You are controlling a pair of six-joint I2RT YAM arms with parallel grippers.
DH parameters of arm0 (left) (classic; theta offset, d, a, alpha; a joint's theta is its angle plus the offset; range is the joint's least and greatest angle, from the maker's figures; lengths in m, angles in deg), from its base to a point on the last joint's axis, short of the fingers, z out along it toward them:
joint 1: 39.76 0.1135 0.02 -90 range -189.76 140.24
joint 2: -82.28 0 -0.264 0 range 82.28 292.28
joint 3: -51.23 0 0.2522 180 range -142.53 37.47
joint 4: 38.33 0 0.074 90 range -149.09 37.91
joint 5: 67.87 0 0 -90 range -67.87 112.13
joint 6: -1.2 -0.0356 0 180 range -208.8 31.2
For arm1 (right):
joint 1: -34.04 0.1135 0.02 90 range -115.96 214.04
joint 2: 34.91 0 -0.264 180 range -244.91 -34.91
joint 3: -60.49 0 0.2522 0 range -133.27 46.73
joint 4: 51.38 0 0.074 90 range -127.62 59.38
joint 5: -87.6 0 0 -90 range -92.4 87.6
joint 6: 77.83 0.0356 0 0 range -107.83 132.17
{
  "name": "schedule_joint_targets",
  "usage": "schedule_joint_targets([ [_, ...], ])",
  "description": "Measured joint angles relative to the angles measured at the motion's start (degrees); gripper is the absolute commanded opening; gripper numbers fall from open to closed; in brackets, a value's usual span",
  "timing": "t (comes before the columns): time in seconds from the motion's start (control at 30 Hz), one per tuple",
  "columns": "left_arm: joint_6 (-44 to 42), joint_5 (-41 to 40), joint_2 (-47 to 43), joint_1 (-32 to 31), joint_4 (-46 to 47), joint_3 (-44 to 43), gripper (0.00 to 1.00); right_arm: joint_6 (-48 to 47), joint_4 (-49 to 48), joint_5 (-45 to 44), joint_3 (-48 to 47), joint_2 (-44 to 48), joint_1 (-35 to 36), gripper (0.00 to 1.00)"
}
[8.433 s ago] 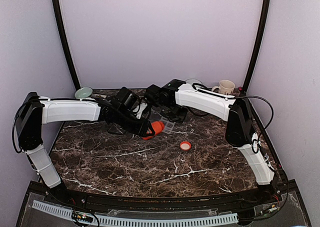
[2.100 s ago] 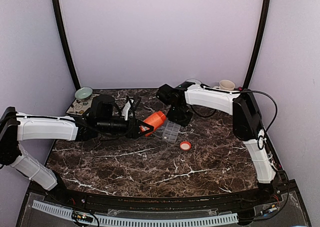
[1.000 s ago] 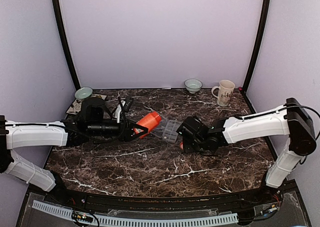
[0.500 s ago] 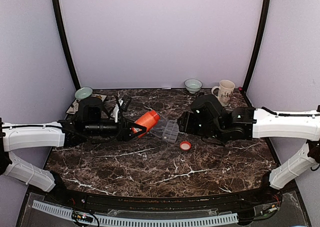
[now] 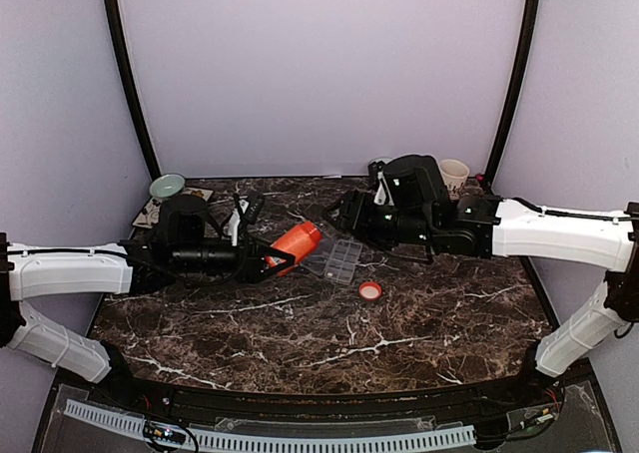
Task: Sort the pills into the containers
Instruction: Pass from the left arm to the right
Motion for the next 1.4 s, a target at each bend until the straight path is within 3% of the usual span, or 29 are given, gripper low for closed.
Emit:
schedule_joint_targets([
  [0.4, -0.87, 0.48, 1.14, 0.00, 0.44, -0.46, 0.00, 0.37, -2.25, 11.43, -4.04, -4.09, -1.09, 0.67],
  [1.1, -1.31, 0.50, 1.18, 0.00, 0.72, -1.40, 0.00, 0.15, -2.27, 16.81, -5.20, -6.80, -2.38, 0.59],
  [1.23, -1.42, 0.50, 1.18, 0.00, 0.70, -1.51, 0.00, 0.17, -2.69, 17.55, -5.33, -6.91, -2.54, 0.52],
  [1.4, -1.53, 0.44, 1.18, 0.02, 0.79, -1.51, 0.00, 0.76, -3.06, 17.97, -5.35, -6.91, -2.67, 0.36],
])
